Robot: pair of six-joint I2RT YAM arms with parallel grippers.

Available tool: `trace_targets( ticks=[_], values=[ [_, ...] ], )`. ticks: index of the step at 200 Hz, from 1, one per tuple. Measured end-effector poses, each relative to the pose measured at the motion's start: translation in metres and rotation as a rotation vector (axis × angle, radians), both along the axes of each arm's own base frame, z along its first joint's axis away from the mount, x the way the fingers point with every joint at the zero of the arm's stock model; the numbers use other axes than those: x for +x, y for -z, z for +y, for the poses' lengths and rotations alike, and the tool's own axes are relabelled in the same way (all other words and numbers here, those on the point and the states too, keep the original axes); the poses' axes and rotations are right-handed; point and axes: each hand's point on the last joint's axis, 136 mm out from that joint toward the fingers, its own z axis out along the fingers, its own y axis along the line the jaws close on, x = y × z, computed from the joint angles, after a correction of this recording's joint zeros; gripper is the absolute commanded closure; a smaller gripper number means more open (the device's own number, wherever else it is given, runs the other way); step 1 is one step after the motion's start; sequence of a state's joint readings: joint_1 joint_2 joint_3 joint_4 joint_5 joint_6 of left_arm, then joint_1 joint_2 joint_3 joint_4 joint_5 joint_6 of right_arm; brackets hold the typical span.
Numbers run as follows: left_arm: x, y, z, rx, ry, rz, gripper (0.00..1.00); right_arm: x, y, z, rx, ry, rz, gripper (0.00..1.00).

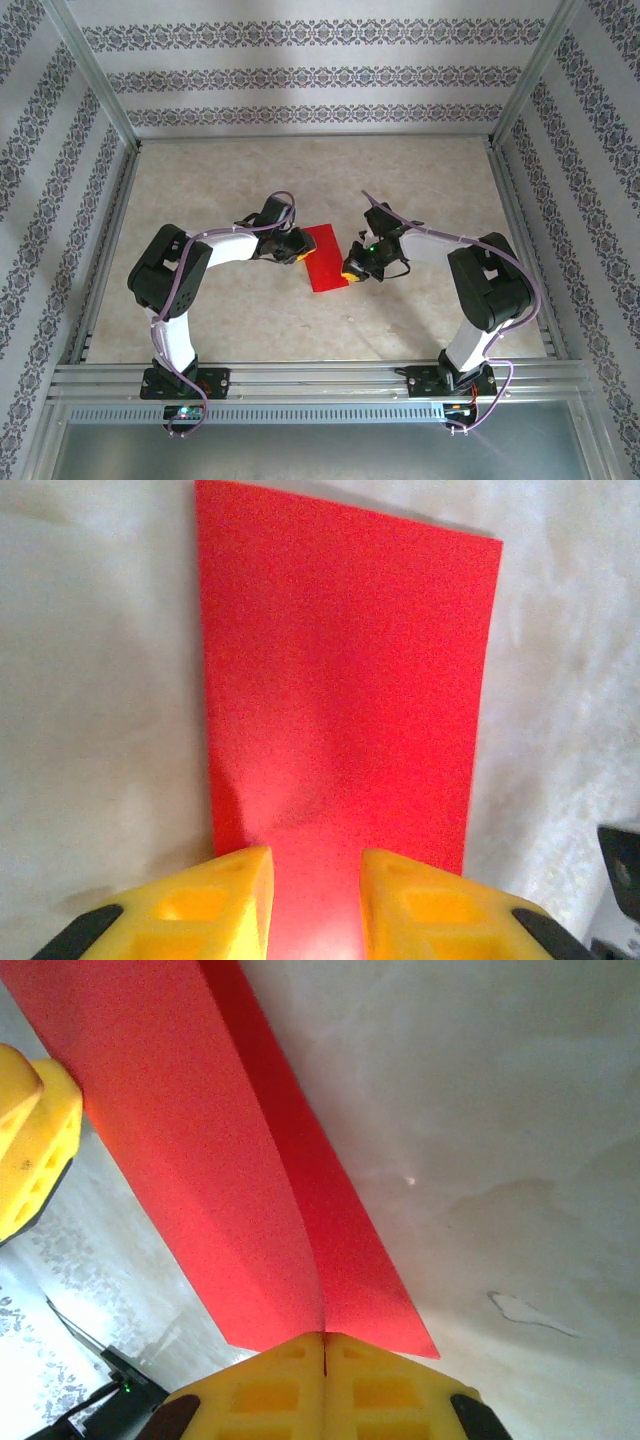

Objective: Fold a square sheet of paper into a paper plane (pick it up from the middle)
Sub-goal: Fold the triangle a second time at the center of the table.

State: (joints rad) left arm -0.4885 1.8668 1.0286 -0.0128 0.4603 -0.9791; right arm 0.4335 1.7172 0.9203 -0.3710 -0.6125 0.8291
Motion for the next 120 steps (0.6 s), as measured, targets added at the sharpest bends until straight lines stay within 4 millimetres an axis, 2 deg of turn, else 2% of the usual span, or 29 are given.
trace_targets(
  ticks=[23,59,120],
  values=[
    [0.001,-0.003,-0.006,-0.027,0.032,-0.019,0.74,0.002,-0.006,0.001,0.001,-0.020,-0.007,0.99],
    [-0.002,0.013,-0.007,-0.015,0.051,0.007,0.77,0.004,-0.012,0.002,0.004,-0.035,-0.018,1.00],
    [0.001,0.014,-0.007,-0.012,0.069,-0.002,0.82,0.013,-0.021,0.013,0.054,-0.054,-0.036,0.99]
  ],
)
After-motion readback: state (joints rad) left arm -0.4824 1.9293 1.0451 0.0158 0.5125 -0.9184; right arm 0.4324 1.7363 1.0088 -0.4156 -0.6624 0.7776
